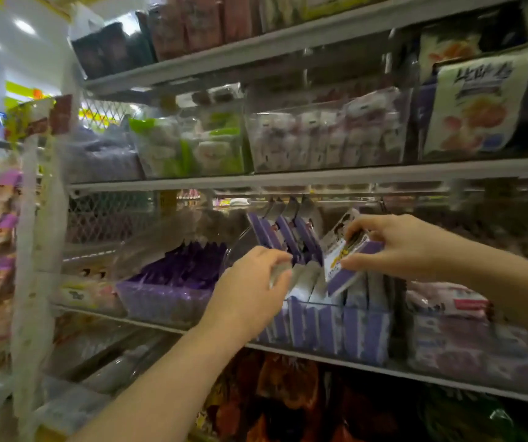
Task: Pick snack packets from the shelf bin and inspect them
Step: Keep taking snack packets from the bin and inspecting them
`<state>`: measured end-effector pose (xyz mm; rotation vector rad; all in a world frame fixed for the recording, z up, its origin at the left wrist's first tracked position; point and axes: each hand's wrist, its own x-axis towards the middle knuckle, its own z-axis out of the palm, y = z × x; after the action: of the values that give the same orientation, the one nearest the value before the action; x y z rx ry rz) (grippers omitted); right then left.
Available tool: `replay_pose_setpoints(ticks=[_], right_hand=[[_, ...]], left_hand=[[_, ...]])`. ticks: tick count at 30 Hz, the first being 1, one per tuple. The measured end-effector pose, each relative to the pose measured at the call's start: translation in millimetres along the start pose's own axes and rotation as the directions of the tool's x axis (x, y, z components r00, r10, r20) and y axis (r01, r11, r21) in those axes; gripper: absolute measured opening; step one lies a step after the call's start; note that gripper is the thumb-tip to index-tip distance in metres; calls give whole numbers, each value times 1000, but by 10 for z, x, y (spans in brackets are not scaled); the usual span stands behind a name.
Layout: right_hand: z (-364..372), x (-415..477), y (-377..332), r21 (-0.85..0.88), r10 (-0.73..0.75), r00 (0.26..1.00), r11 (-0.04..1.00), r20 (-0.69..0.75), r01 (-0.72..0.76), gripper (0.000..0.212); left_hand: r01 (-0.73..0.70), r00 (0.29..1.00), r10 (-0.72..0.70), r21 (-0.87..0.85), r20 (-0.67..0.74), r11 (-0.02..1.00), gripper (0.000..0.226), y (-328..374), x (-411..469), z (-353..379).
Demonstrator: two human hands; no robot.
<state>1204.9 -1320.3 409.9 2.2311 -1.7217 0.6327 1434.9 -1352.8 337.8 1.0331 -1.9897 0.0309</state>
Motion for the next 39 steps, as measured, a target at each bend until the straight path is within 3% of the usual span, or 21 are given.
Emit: replay_pose_setpoints(ticks=[4,9,15,17,19,23,25,27,29,31,35,39], right_hand=[[12,260,256,-243,15,998,969,-65,-30,61],[39,616,455,-265,26,1000,964,6,-24,65],[59,1008,541,-214,-1,997,977,83,19,27],[93,1083,531,-245,-47,996,967,79,65,33],[201,1144,518,-275,-64,991,957,121,96,38],[416,1246,451,-432,115,890,897,442,99,52],[395,1255,440,-423,166,840,902,517,82,61],[330,1244,425,-362,96,875,928,475,94,55],[327,1254,412,-220,-99,931,958,350,185,34],[366,1277,385,-138,-187,929,961,320,241,19],[412,1334,360,-132,-148,913,968,381,212,26],[437,1327,384,-95,-167,914,972,369,216,18]], left_hand=[[-191,980,197,246,3,950,32,-59,357,217],[-296,953,295,447,75,844,34,-111,854,486],[-448,885,405,662,231,601,42,-99,1304,603],[-459,884,381,651,270,604,40,-98,1348,627],[-465,873,445,621,202,631,32,-133,1308,650],[-486,854,492,593,168,642,19,-294,1259,710],[-483,849,508,599,144,639,19,-358,1273,753],[-471,853,506,604,126,643,26,-387,1271,781],[-459,855,512,587,86,667,30,-403,1281,799],[-436,858,511,595,49,675,31,-405,1283,806],[-429,854,520,593,21,681,34,-419,1284,809],[-401,850,527,638,-8,657,39,-435,1278,820]])
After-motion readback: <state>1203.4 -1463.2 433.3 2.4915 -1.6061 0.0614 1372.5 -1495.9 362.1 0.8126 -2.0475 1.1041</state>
